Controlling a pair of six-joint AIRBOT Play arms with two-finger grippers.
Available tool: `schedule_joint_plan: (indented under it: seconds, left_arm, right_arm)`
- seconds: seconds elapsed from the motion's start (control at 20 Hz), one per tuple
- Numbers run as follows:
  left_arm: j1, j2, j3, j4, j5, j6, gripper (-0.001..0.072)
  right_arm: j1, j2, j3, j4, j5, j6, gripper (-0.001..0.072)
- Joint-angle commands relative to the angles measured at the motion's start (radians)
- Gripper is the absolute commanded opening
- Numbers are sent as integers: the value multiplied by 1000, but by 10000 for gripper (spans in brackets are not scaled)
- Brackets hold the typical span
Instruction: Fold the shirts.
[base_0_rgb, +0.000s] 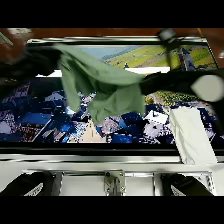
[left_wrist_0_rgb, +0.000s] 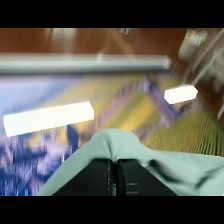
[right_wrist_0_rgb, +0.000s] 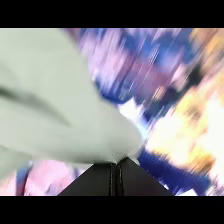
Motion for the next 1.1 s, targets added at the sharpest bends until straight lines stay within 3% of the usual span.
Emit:
schedule_joint_plan:
  seconds: [0.0,0.2,0.45,0.8,1.05]
  left_arm:
    - [6,115,158,14,-1,4,37]
    - [6,223,174,-15,-48,-10,37]
    - [6,258,165,-13,-298,-42,37]
    - [6,253,0,307,-659,-343,37]
    - [6,229,-273,315,-682,-481,39]
  right_arm:
    - [1,165,189,-109,-92,35,57]
    - [1,247,252,-112,-62,39,58]
    - [1,256,252,-114,-5,39,57]
    - [1,96,252,-255,-8,14,57]
    - [1,-200,252,-254,17,6,57]
